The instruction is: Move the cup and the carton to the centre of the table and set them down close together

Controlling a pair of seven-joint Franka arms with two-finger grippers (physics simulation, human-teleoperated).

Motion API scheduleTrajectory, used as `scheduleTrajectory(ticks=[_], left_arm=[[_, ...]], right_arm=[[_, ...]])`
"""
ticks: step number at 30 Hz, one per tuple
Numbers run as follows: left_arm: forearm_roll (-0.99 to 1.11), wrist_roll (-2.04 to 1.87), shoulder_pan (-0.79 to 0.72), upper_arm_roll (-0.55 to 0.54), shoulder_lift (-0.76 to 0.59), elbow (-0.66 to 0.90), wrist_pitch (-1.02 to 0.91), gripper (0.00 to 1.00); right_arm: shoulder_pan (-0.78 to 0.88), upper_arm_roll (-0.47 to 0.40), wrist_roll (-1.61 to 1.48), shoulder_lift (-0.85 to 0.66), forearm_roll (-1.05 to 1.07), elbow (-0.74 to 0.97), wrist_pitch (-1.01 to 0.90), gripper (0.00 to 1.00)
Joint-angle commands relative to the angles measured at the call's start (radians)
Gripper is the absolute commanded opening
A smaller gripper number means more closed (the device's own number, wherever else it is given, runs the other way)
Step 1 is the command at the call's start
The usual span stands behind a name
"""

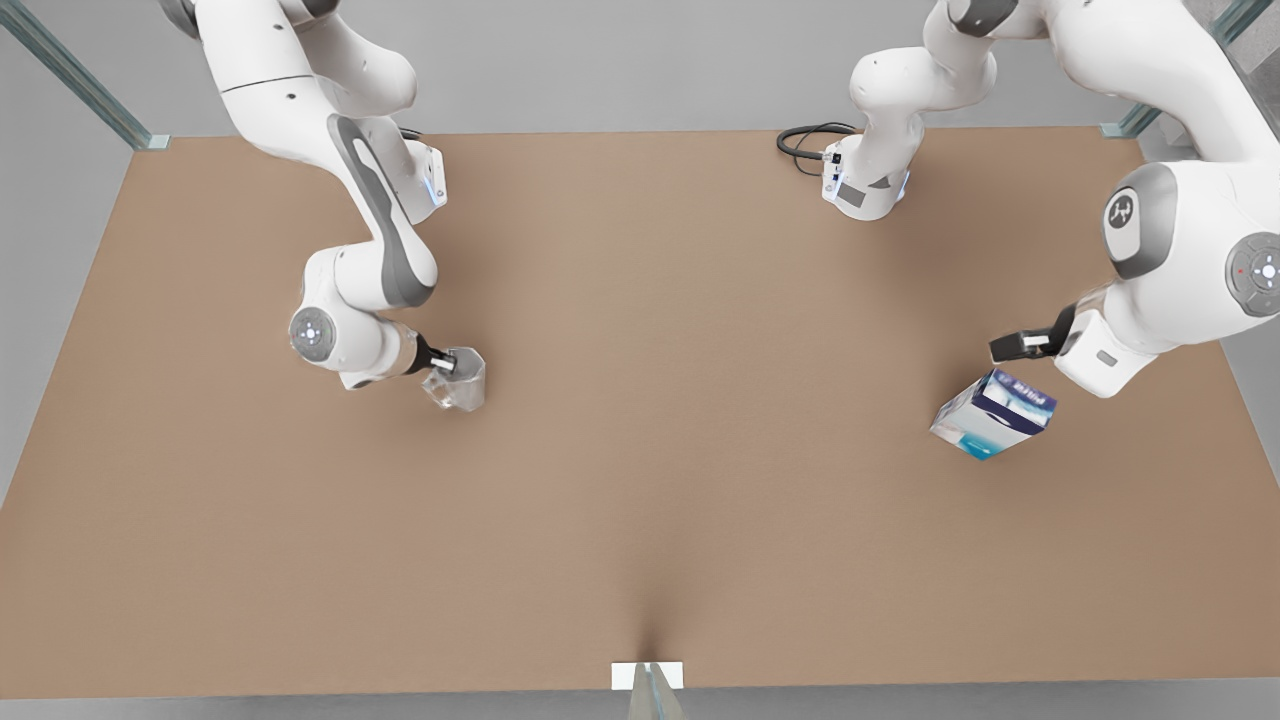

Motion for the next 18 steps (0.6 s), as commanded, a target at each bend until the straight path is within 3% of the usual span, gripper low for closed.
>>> scheduleTrajectory(ticks=[1,5,8,10,18], left_arm=[[0.038,-0.075,0.003,0.017,0.01,-0.004,0.016,1.0],[0.027,-0.434,0.006,0.063,0.024,-0.032,0.078,1.0],[-0.007,-0.494,0.017,0.091,0.021,-0.139,0.249,1.0],[-0.007,-0.545,0.017,0.091,0.019,-0.183,0.317,1.0],[-0.016,-0.581,0.029,0.141,-0.102,-0.53,0.608,1.0]], right_arm=[[0.014,0.0,0.008,0.001,-0.006,0.004,0.005,0.21],[0.124,-0.003,0.121,0.088,-0.078,0.185,-0.001,0.21],[0.207,-0.012,0.212,0.177,-0.127,0.302,-0.003,0.21],[0.336,-0.116,0.262,0.238,-0.127,0.38,-0.004,0.21],[0.612,-0.284,0.551,0.473,-0.126,0.72,-0.103,0.21]])
